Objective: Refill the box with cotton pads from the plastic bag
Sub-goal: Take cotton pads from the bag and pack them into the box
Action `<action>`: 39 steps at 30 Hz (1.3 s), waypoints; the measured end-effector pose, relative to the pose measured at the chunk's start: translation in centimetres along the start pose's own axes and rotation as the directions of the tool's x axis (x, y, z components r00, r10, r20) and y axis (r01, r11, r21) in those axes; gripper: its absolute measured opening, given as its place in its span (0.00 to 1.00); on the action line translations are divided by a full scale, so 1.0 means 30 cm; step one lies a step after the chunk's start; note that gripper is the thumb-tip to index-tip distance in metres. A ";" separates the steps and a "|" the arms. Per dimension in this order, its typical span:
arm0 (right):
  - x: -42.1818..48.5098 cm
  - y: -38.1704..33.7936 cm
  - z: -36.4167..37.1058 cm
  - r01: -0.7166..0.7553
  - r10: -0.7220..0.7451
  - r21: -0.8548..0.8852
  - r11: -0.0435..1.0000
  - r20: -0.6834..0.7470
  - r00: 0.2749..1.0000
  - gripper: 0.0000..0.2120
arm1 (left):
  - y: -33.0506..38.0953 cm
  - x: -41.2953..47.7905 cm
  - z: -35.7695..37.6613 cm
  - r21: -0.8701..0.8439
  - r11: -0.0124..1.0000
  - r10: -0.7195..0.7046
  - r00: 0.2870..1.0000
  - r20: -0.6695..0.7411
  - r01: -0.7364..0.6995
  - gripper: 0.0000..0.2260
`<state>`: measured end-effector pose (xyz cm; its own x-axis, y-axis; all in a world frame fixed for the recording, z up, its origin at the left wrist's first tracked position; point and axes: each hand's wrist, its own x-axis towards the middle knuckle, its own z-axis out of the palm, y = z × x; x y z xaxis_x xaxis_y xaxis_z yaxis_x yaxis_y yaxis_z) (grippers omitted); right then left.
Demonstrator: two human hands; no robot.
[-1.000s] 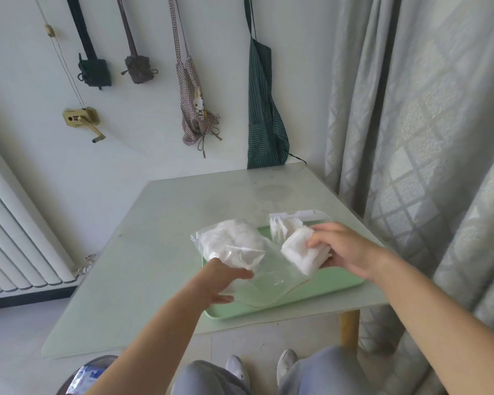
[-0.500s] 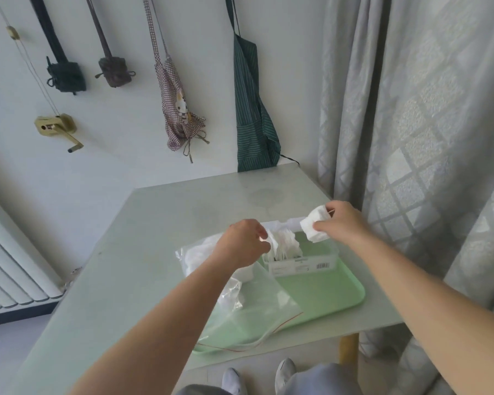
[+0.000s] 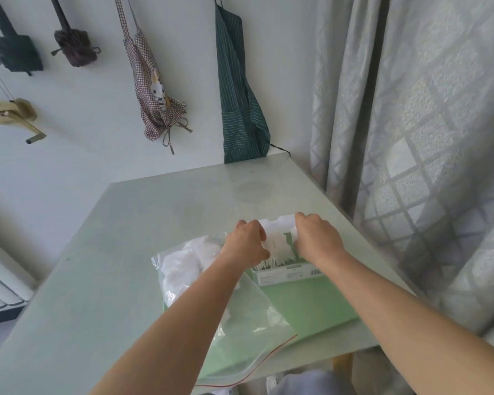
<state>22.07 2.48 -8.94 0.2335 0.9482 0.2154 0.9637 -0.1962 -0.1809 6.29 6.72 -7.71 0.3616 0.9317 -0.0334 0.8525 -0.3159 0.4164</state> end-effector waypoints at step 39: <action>-0.593 -0.351 -0.109 0.205 -0.446 0.437 0.876 0.569 0.691 0.23 | -0.364 -0.674 -0.096 -0.693 0.541 -0.401 0.870 0.286 0.477 0.17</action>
<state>8.20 -13.15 -7.73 -0.3419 0.8847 -0.3168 0.8351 0.1316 -0.5341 -11.42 -8.14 -8.98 0.0804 0.8865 -0.4557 0.3716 0.3976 0.8389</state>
